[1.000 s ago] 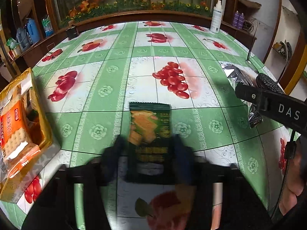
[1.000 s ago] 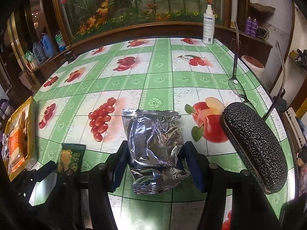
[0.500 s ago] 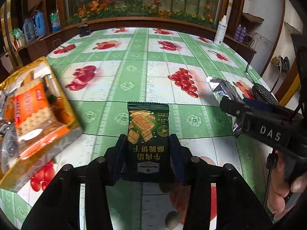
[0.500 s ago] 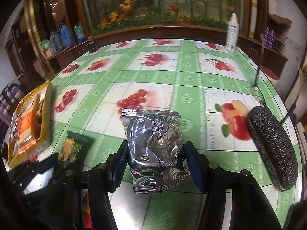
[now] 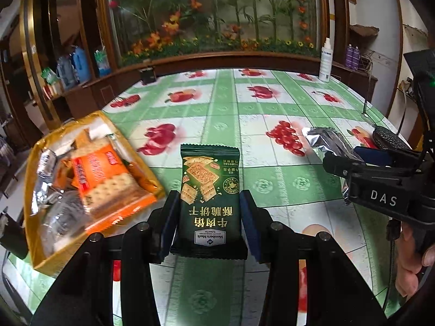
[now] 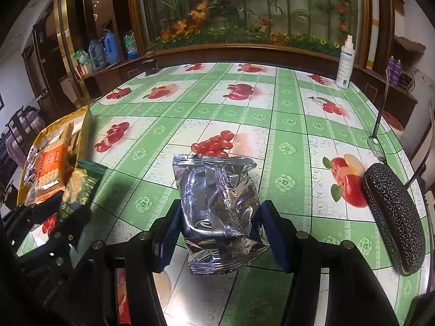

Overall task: Organize snacks
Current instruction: 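Carry the green packet and foil bag over the box with both grippers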

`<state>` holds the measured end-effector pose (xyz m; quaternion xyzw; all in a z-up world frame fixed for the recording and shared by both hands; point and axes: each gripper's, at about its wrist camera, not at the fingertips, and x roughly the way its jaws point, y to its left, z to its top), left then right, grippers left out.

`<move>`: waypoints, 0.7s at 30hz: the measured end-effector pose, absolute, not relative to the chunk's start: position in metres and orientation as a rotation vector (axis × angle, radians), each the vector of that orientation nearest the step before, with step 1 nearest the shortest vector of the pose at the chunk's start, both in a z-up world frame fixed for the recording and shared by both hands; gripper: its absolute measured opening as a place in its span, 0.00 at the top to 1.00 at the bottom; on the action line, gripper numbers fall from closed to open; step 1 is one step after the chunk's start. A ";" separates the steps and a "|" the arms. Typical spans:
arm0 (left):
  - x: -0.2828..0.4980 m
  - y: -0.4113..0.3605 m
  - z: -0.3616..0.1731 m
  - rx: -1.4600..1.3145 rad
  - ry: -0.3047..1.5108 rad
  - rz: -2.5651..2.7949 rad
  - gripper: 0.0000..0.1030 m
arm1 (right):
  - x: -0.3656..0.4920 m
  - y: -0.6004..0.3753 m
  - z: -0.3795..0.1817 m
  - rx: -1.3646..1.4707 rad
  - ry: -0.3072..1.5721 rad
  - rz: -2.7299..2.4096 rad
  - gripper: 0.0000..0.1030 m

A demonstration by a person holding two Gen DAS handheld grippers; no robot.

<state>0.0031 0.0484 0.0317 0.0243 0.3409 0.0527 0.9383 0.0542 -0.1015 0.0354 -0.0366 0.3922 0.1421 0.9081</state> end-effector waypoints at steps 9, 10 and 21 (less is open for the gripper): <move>-0.005 0.059 0.032 0.041 0.677 0.135 0.59 | 0.045 -0.087 0.033 -0.118 0.783 0.349 0.42; -0.006 0.061 0.032 0.037 0.674 0.139 0.59 | 0.044 -0.085 0.033 -0.123 0.781 0.355 0.42; -0.014 0.074 0.036 0.024 0.646 0.168 0.59 | 0.035 -0.073 0.033 -0.151 0.750 0.409 0.42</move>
